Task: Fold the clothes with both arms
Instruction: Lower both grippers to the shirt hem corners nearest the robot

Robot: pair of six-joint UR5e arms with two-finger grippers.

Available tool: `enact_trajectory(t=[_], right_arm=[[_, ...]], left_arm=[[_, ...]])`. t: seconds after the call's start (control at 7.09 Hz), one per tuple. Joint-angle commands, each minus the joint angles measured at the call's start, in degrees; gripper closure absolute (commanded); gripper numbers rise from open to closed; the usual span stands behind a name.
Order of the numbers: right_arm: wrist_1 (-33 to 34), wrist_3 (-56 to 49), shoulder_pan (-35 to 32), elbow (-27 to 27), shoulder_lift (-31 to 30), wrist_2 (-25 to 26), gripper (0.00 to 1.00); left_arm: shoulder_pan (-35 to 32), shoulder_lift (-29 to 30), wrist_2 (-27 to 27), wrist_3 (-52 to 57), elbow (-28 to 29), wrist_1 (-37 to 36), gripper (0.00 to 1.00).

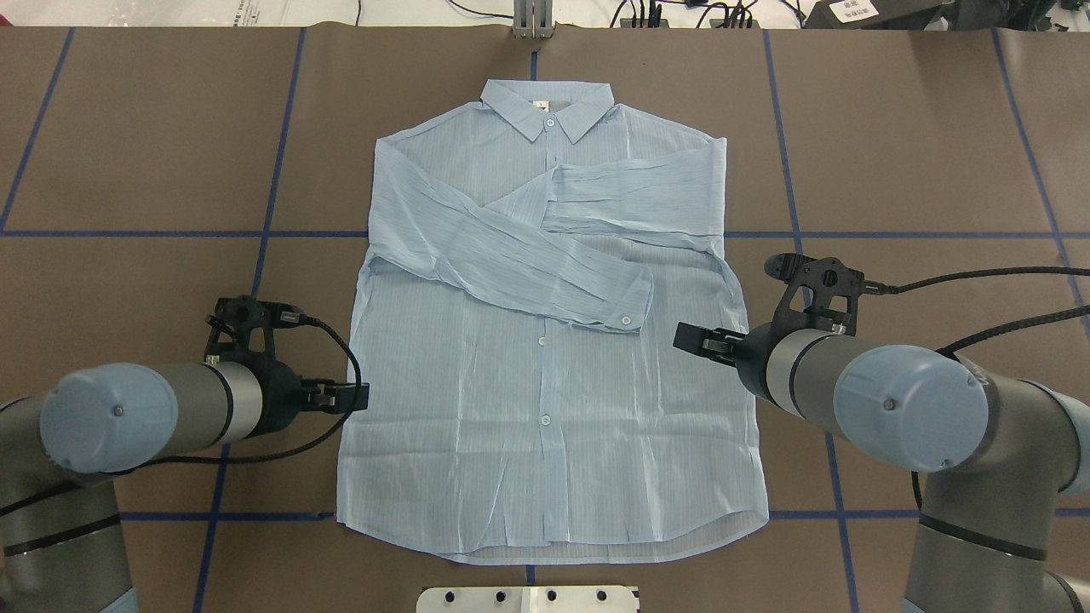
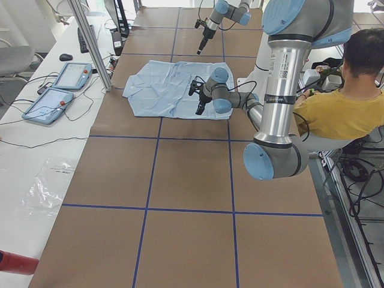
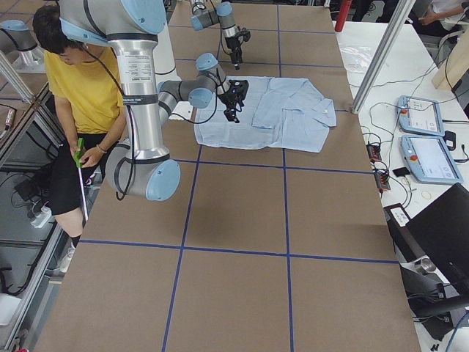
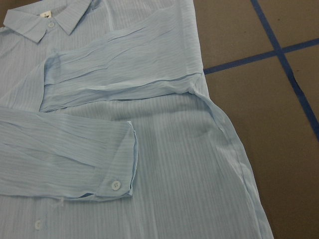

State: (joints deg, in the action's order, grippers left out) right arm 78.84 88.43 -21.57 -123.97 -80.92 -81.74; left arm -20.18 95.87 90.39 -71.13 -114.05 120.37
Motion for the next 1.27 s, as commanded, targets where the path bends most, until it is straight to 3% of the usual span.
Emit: enact_trajectory(t=[0.0,0.28,0.85,1.13], right_arm=[[0.0,0.1,0.2,0.1,-0.2,0.3,0.0],[0.0,0.1,0.3,0.2,-0.2,0.3,0.0],[0.0,0.3,0.6,0.5,-0.2,0.4,0.0],[0.0,0.3,0.8,0.6,-0.2,0.4,0.0]], left_arm=[[5.8,0.4,-3.4,-6.0,-1.3,-8.2,0.01],[8.0,1.3,-4.3,-8.1,-4.6,-15.8,0.06],[11.8,1.4,-4.3,-8.1,-4.0,-16.0,0.18],[13.1,1.7,-4.3,-8.1,-3.6,-16.0,0.19]])
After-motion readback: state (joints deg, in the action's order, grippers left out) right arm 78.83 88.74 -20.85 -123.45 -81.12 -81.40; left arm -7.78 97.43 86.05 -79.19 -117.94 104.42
